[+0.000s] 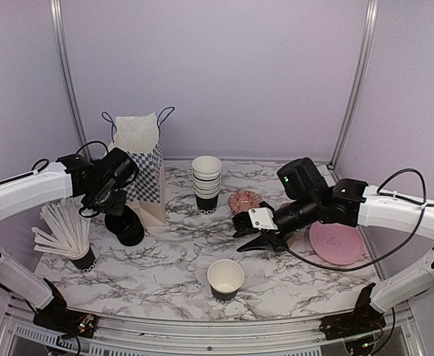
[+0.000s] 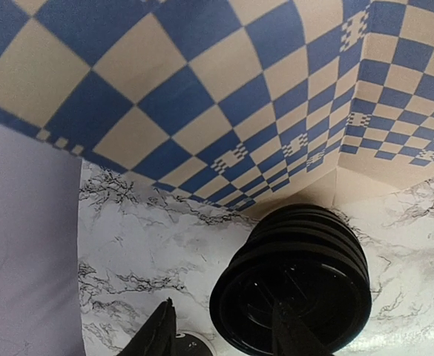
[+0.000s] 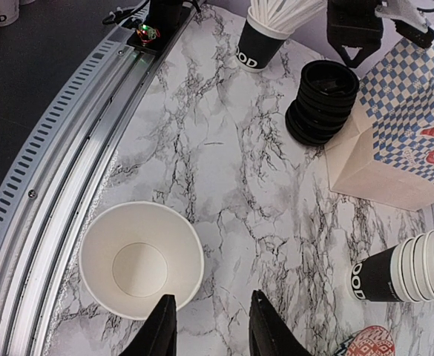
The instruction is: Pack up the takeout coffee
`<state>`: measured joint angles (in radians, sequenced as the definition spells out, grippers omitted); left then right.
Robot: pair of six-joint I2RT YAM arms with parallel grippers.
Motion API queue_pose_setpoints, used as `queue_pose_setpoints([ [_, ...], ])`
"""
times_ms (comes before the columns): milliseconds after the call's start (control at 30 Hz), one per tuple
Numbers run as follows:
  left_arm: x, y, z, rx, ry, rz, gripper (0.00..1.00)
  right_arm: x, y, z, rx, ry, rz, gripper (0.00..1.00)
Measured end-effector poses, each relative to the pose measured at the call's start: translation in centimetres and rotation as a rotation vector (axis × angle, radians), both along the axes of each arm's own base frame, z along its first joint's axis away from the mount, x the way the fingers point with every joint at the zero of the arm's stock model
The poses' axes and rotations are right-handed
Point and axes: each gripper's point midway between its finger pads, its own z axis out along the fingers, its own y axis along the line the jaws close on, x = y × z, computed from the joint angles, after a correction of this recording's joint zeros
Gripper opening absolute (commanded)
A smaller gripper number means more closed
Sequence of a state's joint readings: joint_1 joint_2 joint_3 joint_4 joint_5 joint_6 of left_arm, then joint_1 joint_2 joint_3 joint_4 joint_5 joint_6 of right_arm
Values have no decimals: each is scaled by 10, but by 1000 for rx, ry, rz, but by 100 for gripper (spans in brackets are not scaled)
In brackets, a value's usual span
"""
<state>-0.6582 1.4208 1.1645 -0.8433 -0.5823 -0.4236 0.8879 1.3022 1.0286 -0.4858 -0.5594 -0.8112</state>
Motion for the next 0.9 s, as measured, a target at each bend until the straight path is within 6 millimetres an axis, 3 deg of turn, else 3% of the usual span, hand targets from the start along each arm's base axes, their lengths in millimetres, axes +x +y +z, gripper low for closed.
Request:
queue_pose_setpoints([
  [333, 5, 15, -19, 27, 64, 21, 39, 0, 0, -5, -1, 0, -1, 32],
  [600, 14, 12, -37, 42, 103, -1, 30, 1, 0, -5, 0, -3, -2, 32],
  [900, 18, 11, -40, 49, 103, -15, 19, 0, 0, -8, -6, 1, -3, 32],
])
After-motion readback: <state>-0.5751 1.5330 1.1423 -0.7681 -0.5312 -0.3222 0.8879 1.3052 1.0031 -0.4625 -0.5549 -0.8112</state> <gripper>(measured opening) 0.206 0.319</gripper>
